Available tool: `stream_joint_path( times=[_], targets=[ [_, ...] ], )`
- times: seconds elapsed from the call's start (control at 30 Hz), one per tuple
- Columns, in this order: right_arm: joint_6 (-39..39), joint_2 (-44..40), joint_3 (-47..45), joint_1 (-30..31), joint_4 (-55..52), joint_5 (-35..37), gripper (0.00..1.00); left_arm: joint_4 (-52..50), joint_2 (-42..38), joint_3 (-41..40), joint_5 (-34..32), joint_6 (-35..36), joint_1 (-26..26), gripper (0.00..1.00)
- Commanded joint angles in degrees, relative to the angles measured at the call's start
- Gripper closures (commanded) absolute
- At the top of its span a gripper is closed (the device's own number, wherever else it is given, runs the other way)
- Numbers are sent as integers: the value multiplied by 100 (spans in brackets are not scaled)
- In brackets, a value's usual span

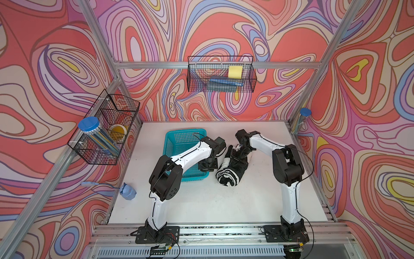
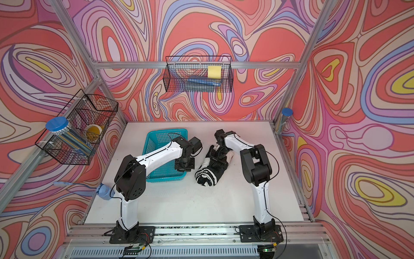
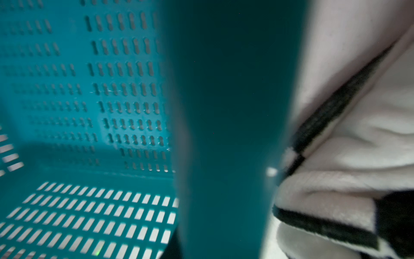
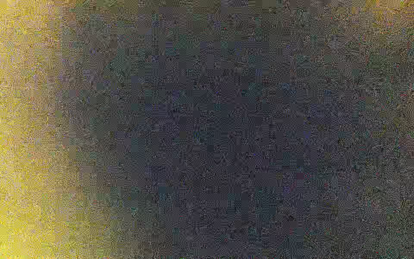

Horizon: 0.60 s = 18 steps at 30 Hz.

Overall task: Roll up the pillowcase
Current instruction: Move the bin to the center of the board.

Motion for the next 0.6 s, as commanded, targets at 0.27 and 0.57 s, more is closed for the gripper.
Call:
stream_joint_path(
  times=[0.27,0.57],
  targets=[
    [-115,709,-215,-65,247,857,79,-939,-875,589,181,449,-69,16],
    [-99,695,-131,-67,195,844,79,-1278,-321,2038,431,978,-228,20]
  ],
)
